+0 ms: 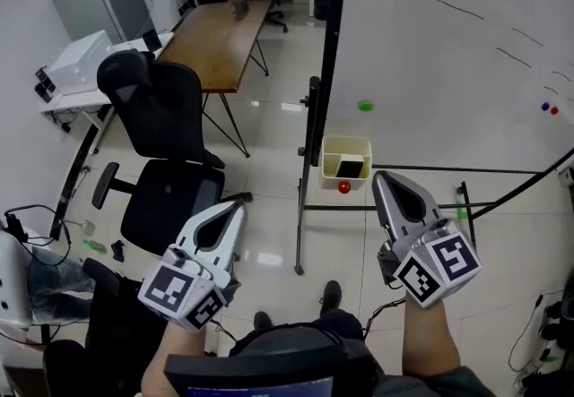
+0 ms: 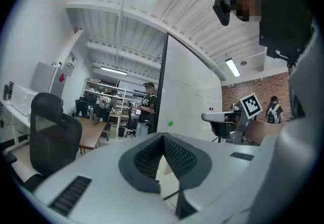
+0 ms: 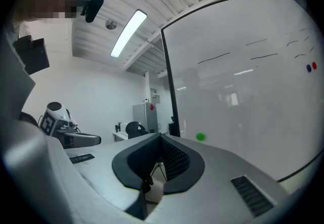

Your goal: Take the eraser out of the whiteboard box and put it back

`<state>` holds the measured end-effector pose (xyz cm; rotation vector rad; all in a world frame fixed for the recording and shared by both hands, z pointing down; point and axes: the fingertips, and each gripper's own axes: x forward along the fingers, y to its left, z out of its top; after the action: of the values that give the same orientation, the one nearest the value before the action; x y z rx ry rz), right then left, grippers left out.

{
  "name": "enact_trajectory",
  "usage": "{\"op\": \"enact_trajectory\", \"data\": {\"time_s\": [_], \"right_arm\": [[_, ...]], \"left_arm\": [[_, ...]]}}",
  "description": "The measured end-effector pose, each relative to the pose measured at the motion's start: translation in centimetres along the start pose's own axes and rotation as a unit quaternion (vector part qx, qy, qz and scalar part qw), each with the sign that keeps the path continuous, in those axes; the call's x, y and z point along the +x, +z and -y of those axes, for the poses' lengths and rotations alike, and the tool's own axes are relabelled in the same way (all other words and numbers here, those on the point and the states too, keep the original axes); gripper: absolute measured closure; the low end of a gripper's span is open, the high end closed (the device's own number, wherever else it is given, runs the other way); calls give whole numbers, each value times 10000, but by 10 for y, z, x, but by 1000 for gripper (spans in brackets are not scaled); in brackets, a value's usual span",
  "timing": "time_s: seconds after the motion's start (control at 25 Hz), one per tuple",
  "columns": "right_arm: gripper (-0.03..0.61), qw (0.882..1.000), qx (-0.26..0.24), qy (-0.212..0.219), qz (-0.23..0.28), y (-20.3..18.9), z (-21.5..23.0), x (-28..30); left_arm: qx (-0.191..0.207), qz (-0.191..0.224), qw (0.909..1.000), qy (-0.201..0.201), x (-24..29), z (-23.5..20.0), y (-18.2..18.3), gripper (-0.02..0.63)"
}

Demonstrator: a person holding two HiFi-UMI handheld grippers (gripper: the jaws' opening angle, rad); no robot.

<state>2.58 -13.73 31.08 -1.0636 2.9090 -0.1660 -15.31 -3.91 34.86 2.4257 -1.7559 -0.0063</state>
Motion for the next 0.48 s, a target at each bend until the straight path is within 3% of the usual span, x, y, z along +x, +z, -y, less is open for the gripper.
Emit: {"op": "enact_trajectory", "data": {"time_s": [0.24, 0.48], "right_arm": [[561, 9988, -258, -394, -97, -1, -69, -21], [561, 9986, -208, -490, -27, 23, -99, -69]], "left_arm": [[-339, 4, 9985, -441, -59, -24, -20, 580], [-261, 91, 9977, -622, -91, 13, 0, 580]]}}
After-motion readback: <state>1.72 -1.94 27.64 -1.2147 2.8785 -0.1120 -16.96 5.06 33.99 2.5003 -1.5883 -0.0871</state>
